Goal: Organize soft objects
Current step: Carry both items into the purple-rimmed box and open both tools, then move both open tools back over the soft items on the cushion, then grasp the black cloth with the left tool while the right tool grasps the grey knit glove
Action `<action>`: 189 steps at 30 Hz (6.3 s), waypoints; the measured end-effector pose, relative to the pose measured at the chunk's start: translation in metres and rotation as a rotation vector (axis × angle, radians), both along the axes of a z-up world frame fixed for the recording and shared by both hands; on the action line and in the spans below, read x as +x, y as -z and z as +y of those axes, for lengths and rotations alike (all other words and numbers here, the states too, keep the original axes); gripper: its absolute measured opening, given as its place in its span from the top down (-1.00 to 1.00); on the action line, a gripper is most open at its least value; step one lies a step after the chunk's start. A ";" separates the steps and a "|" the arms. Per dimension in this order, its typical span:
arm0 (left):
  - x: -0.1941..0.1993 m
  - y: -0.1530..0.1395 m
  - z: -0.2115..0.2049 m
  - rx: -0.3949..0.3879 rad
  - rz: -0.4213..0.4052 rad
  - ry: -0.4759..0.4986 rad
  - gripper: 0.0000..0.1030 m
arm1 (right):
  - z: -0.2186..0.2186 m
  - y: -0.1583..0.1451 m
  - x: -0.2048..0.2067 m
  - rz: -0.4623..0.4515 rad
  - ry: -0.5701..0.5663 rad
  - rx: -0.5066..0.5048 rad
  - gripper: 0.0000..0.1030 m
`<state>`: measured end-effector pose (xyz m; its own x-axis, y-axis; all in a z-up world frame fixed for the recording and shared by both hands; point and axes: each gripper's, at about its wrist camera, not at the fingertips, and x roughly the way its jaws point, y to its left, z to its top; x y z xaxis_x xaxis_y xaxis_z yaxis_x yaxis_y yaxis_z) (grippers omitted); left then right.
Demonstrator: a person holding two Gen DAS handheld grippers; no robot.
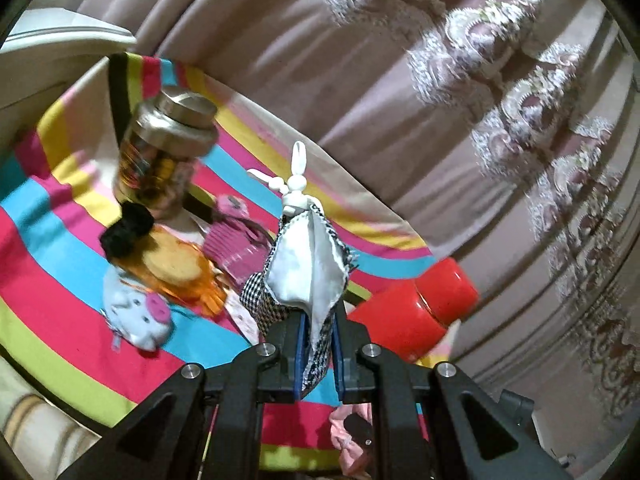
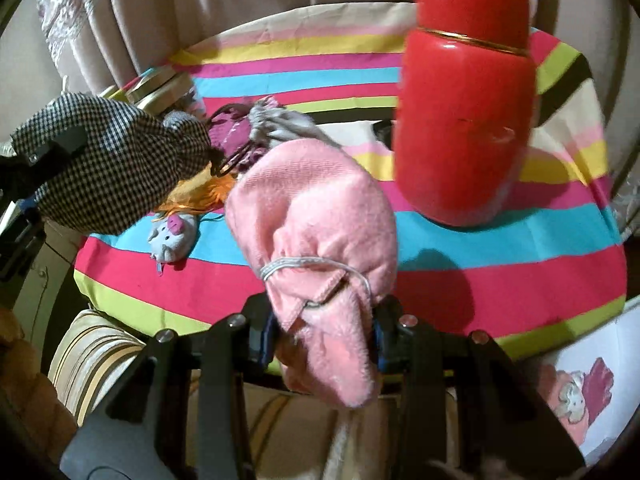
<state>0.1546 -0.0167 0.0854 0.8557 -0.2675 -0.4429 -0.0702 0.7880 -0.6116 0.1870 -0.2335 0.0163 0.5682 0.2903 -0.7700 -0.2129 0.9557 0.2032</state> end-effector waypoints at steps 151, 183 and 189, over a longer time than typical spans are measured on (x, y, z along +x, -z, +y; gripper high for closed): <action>0.100 0.090 0.175 0.061 0.311 -0.213 0.54 | 0.106 0.033 0.172 -0.042 -0.049 -0.007 -0.17; 0.067 0.036 0.132 0.072 0.168 -0.138 0.54 | 0.062 -0.027 0.069 -0.165 -0.061 0.011 0.38; 0.060 0.023 0.100 0.081 0.157 -0.061 0.54 | 0.039 -0.027 0.044 -0.156 -0.031 0.006 0.38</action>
